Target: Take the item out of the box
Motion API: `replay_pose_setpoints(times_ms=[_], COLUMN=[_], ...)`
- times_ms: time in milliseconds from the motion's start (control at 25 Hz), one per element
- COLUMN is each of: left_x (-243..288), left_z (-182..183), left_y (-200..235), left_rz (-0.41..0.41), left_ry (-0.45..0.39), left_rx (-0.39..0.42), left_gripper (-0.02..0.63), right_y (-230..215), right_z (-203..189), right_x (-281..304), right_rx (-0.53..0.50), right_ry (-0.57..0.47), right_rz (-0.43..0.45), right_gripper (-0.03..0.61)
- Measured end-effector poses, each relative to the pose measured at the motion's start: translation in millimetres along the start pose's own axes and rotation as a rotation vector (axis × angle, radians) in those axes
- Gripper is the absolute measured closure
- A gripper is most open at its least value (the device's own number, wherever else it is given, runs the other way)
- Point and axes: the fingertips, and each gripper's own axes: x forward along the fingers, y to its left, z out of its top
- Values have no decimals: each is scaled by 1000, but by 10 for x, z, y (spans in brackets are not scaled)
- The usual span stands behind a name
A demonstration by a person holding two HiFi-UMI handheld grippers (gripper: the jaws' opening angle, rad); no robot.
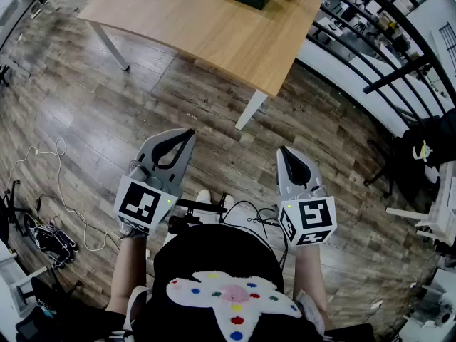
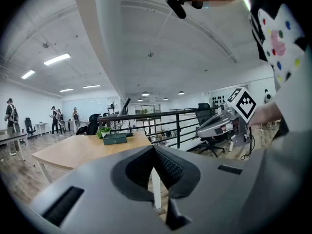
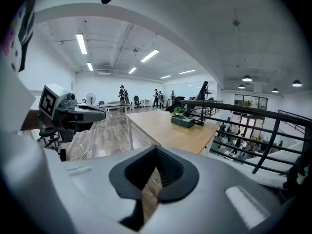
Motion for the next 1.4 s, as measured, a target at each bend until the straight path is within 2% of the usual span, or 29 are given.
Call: replay_pose_setpoints(times_ms=[480,1400], left_x=[-16,-377], left_z=[-1,-22], left_y=[43,341], left_rz=[-11,-55], left_ry=[-5,-47], left_rx=[-15,12], left_gripper=[609,609], right_y=[59,473], right_z=[22,174], right_x=[65,62], right_rx=[-13,9], right_ry=[1,-59], right_rz=[1,-92], right_gripper=[569,570])
